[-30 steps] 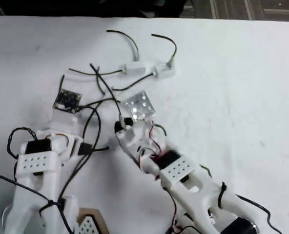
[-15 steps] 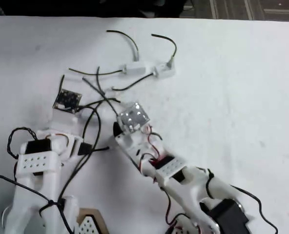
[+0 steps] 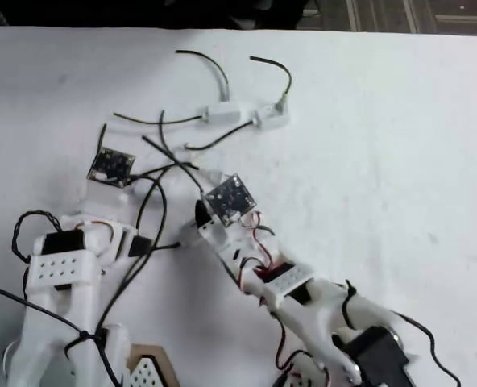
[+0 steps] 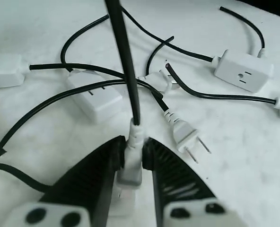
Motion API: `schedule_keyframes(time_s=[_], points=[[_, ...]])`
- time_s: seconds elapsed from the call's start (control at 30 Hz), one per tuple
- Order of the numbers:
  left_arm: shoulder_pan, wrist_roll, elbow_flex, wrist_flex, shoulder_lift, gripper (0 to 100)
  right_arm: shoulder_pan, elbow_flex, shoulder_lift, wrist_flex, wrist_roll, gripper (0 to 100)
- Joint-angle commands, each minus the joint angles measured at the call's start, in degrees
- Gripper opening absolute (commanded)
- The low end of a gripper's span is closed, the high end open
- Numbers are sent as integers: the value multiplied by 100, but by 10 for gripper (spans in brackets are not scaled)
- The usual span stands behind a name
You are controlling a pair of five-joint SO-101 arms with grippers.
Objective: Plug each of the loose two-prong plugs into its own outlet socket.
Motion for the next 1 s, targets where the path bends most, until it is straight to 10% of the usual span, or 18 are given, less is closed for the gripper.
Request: schedule_keyframes(time_s=[0.0,0.97], points=[[-31,9,-26,-53,-145,338,84,-220,312,-418,62,17],[-31,9,-26,-53,-145,338,-119,-9,400,-848,9,17]])
